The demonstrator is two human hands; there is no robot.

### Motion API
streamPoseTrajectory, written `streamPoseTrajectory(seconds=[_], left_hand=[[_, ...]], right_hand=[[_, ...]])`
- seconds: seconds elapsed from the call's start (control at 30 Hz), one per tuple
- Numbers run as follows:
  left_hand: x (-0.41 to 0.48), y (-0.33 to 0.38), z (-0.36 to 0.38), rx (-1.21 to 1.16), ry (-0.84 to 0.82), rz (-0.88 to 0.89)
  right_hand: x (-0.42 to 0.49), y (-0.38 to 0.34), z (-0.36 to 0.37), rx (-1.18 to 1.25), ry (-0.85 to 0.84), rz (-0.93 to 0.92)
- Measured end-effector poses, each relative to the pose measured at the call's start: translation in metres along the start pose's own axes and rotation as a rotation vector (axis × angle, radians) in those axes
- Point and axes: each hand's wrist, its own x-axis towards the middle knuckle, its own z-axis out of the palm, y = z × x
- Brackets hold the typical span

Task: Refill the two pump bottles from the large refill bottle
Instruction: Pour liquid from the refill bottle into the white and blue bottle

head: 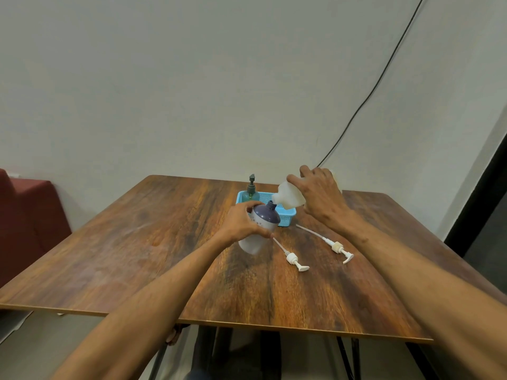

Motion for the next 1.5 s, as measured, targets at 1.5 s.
streamPoseTrajectory(seconds=[1.5], left_hand=[[-0.0032, 0.0051, -0.0033, 0.001, -0.004, -0.014]], right_hand=[[0.0015, -0.0039, -0.01, -0.044, -0.01, -0.013]])
